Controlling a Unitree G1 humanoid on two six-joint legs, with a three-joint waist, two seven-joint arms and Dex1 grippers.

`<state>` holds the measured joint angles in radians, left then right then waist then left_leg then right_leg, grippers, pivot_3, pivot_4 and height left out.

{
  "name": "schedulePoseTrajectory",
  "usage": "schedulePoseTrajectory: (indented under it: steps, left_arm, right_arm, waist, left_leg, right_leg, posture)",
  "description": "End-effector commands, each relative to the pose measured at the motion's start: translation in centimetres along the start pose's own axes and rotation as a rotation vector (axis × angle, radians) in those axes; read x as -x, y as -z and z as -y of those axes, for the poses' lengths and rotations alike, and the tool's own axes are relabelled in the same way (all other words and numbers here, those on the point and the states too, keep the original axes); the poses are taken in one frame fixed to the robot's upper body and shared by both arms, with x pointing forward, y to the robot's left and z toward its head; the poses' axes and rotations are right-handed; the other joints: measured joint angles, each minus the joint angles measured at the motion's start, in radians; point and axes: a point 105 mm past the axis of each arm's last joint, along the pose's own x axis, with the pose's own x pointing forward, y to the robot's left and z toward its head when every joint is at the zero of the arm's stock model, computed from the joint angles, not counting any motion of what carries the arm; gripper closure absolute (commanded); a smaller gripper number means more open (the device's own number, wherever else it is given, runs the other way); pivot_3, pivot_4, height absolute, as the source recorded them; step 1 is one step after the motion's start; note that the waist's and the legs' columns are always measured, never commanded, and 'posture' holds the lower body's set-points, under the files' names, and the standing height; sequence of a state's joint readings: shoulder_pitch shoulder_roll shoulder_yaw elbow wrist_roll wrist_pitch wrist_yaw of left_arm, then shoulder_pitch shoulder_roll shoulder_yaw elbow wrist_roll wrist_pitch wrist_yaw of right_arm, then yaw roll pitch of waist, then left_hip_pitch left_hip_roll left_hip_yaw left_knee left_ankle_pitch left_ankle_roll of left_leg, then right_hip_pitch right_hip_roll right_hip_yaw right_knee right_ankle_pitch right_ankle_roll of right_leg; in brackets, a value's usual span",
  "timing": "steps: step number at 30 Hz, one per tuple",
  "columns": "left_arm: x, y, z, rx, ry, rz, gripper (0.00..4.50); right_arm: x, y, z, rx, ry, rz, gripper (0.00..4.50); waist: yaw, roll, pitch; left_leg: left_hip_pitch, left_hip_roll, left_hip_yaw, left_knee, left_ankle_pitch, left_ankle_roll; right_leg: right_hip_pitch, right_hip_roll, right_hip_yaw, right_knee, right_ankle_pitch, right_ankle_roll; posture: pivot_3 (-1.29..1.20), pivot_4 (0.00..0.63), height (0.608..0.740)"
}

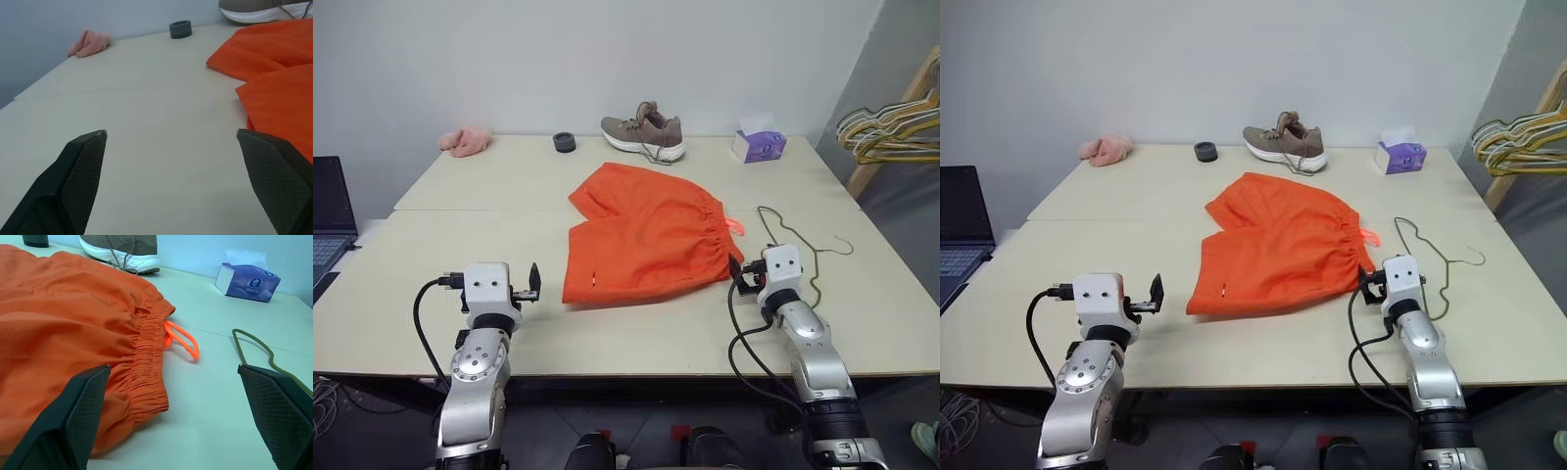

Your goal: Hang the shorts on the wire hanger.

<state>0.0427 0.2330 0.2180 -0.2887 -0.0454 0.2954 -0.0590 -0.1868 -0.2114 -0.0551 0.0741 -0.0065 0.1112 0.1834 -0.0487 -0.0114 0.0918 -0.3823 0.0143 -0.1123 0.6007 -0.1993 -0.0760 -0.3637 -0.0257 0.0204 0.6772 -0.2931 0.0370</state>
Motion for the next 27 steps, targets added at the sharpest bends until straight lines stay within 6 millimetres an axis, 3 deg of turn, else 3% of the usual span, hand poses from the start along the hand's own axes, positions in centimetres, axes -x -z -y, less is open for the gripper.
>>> schedulePoseTrajectory:
  steps: [1, 27]
  left_arm:
    - [0.2, -2.1, -0.6, -0.017, -0.006, 0.092, 0.00]
    - [0.3, -0.8, 0.6, 0.012, 0.061, 0.011, 0.00]
  right_arm:
    - [-0.4, -1.8, -0.1, 0.001, -0.005, 0.077, 0.04]
    - [-0.3, -2.9, -1.0, 0.025, -0.110, 0.123, 0.04]
  waist:
    - [0.000, 0.000, 0.000]
    - [-0.001, 0.000, 0.000]
  left_leg:
    - [0.000, 0.000, 0.000, 0.000, 0.000, 0.000]
    - [0.000, 0.000, 0.000, 0.000, 0.000, 0.000]
  right_leg:
    - [0.000, 0.000, 0.000, 0.000, 0.000, 0.000]
    - [0.000, 0.000, 0.000, 0.001, 0.000, 0.000]
  posture:
    - [-0.01, 0.003, 0.740]
    - [-0.02, 0.014, 0.740]
